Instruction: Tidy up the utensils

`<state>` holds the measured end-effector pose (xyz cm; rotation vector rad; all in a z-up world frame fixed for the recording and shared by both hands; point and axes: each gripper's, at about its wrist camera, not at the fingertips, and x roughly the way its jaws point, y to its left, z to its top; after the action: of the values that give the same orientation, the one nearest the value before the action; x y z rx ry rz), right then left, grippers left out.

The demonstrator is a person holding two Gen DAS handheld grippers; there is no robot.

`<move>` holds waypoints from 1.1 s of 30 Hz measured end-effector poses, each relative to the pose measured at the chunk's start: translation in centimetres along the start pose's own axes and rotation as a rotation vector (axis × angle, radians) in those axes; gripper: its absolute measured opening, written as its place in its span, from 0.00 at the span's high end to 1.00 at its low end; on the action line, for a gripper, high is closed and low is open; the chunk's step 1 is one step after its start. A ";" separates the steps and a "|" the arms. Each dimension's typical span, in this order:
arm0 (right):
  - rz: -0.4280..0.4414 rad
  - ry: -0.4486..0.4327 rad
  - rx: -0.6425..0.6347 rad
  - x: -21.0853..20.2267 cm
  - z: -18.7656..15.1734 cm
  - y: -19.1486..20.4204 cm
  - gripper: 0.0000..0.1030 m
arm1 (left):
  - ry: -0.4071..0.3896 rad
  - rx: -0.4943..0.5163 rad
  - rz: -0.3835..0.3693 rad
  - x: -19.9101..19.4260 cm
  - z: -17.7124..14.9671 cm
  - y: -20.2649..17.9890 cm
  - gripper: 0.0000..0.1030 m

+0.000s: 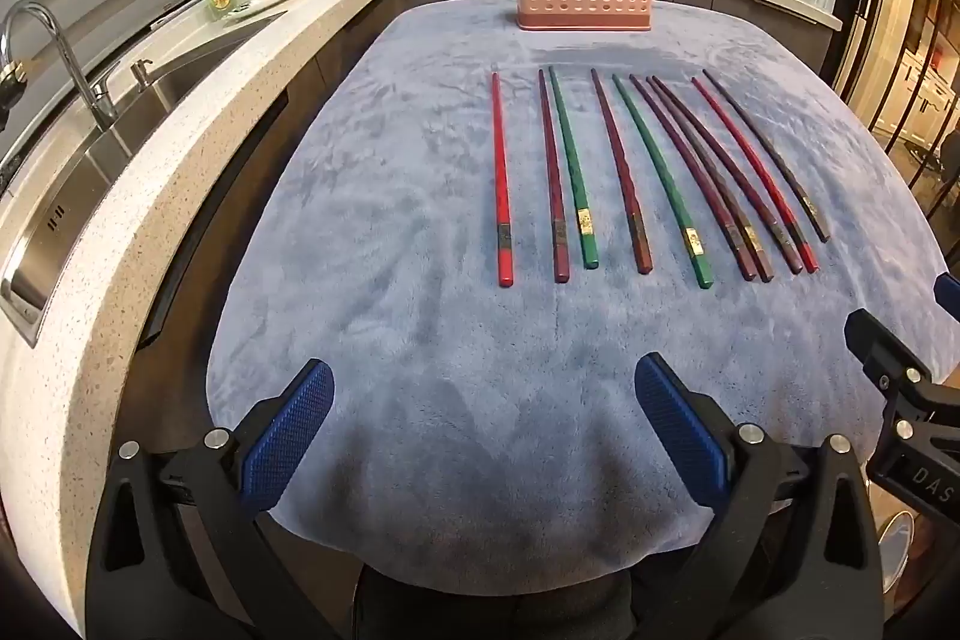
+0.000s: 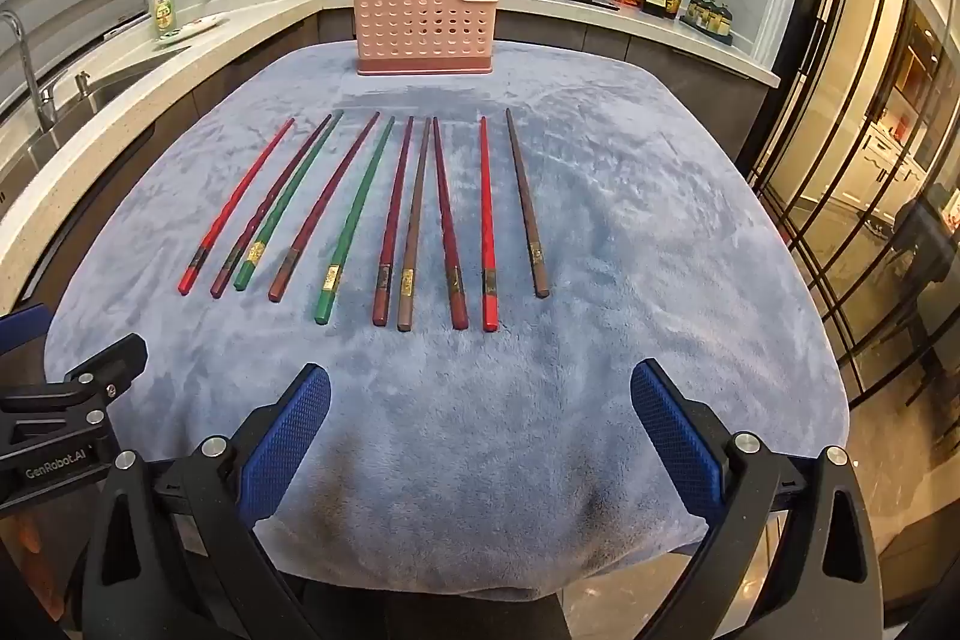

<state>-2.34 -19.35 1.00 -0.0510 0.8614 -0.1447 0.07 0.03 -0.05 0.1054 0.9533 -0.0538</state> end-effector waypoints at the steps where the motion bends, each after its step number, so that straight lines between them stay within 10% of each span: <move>1: 0.000 -0.003 0.001 0.0 0.0 0.0 0.07 | 0.004 -0.002 0.001 0.1 0.0 0.1 0.07; 33: -0.001 -0.010 0.005 -0.1 0.3 -0.3 0.07 | -0.048 0.007 0.020 -1.0 0.5 -0.4 0.07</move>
<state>-2.15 -19.62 1.29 -0.0471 0.8512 -0.1475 -0.18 -0.45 1.02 0.1202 0.9039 -0.0408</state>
